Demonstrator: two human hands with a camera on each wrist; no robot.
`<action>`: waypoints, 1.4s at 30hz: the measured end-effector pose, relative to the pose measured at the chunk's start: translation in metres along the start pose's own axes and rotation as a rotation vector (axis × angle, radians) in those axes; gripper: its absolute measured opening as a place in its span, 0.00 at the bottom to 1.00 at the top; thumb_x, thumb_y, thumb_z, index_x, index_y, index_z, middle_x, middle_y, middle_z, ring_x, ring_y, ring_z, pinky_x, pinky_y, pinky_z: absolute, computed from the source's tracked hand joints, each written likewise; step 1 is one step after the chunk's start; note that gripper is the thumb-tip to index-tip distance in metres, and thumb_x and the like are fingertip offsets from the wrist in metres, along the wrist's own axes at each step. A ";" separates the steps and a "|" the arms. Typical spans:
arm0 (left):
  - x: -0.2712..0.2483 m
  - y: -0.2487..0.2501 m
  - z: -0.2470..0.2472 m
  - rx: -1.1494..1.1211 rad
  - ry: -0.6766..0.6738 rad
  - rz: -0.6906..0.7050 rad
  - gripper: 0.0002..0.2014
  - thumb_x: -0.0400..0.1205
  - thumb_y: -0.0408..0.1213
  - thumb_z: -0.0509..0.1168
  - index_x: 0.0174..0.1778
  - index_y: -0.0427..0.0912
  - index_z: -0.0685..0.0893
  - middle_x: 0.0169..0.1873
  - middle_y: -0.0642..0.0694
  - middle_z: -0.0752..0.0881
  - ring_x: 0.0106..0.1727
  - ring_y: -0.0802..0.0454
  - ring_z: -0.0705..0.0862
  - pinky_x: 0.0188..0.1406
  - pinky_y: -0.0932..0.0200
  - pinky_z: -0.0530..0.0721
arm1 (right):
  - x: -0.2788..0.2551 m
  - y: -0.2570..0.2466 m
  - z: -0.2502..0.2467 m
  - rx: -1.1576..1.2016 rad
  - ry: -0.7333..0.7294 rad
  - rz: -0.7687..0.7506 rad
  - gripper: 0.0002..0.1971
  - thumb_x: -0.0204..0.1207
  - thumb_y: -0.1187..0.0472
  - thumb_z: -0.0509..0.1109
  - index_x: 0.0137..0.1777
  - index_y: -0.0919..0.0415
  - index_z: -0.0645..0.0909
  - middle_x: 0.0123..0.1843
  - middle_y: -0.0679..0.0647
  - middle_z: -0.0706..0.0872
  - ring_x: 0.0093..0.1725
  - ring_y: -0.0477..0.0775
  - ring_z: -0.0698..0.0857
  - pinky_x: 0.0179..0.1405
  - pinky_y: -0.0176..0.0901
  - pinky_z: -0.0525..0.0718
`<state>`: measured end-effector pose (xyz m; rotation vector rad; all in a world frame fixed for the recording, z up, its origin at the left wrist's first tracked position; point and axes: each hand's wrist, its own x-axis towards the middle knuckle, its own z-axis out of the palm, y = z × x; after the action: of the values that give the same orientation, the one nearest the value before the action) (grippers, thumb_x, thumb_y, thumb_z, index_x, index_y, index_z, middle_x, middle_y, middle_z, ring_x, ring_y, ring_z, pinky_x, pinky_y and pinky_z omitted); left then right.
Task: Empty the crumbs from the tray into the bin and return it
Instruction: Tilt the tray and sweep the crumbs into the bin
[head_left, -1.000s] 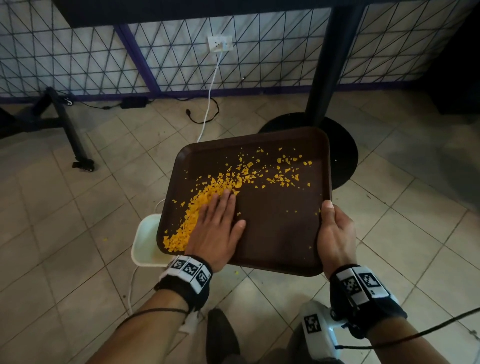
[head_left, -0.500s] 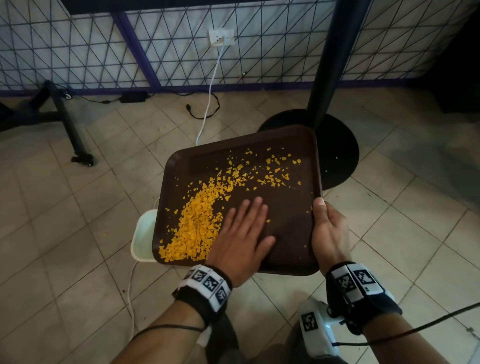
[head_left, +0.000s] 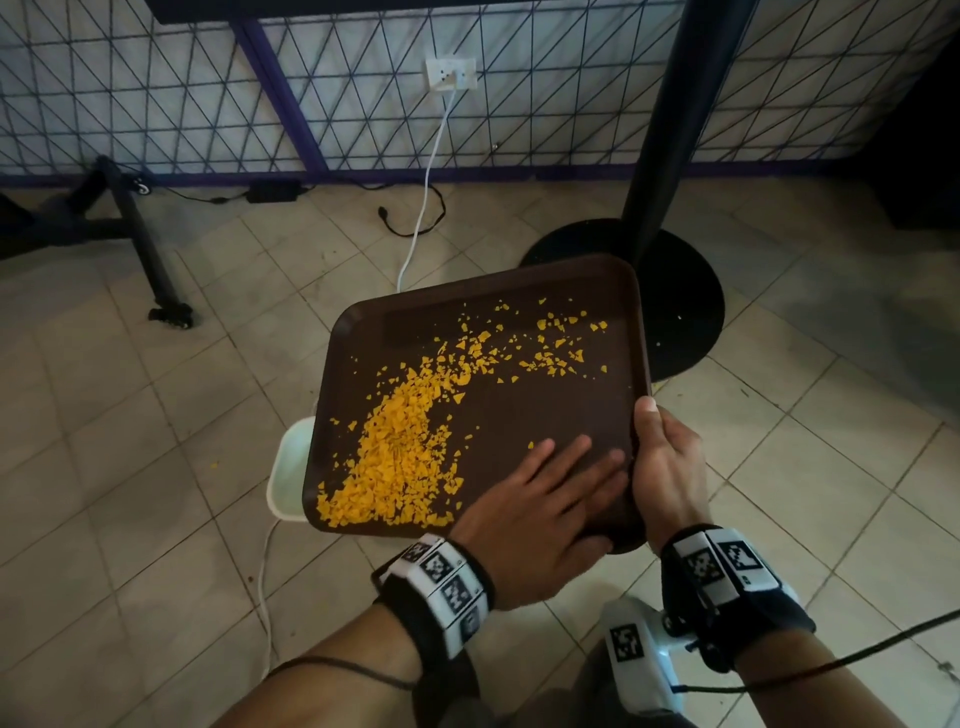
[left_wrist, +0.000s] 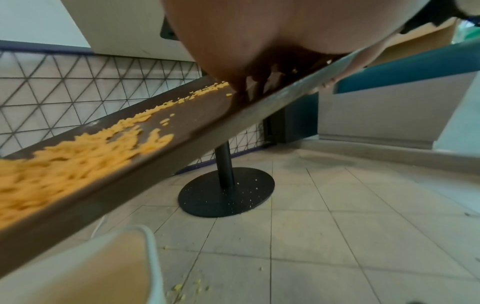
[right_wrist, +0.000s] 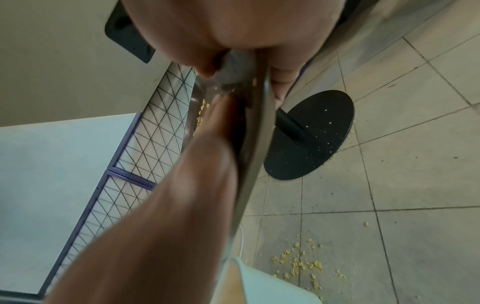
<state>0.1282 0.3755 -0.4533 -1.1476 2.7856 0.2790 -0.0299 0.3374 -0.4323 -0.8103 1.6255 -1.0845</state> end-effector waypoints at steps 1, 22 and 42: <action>-0.010 -0.002 0.003 0.011 -0.028 0.021 0.31 0.90 0.57 0.42 0.88 0.47 0.48 0.87 0.49 0.47 0.87 0.45 0.43 0.85 0.40 0.48 | 0.000 0.001 0.000 -0.024 0.005 -0.009 0.21 0.85 0.45 0.55 0.50 0.56 0.86 0.46 0.56 0.92 0.48 0.58 0.91 0.52 0.58 0.88; -0.060 -0.030 0.022 -0.081 0.050 -0.423 0.33 0.90 0.60 0.40 0.87 0.44 0.50 0.87 0.45 0.50 0.88 0.49 0.45 0.83 0.45 0.46 | -0.006 -0.007 -0.001 -0.099 0.014 -0.013 0.25 0.78 0.35 0.53 0.50 0.52 0.86 0.47 0.54 0.91 0.49 0.59 0.89 0.55 0.66 0.86; 0.026 -0.035 -0.023 -0.125 0.189 -0.230 0.30 0.91 0.55 0.39 0.88 0.44 0.49 0.88 0.48 0.45 0.87 0.50 0.40 0.85 0.44 0.48 | -0.005 -0.001 0.003 -0.143 0.066 -0.104 0.21 0.86 0.47 0.54 0.52 0.59 0.85 0.43 0.56 0.89 0.47 0.60 0.88 0.47 0.56 0.87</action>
<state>0.1338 0.3286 -0.4395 -1.5868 2.7886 0.3413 -0.0256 0.3409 -0.4299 -0.9715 1.7478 -1.0859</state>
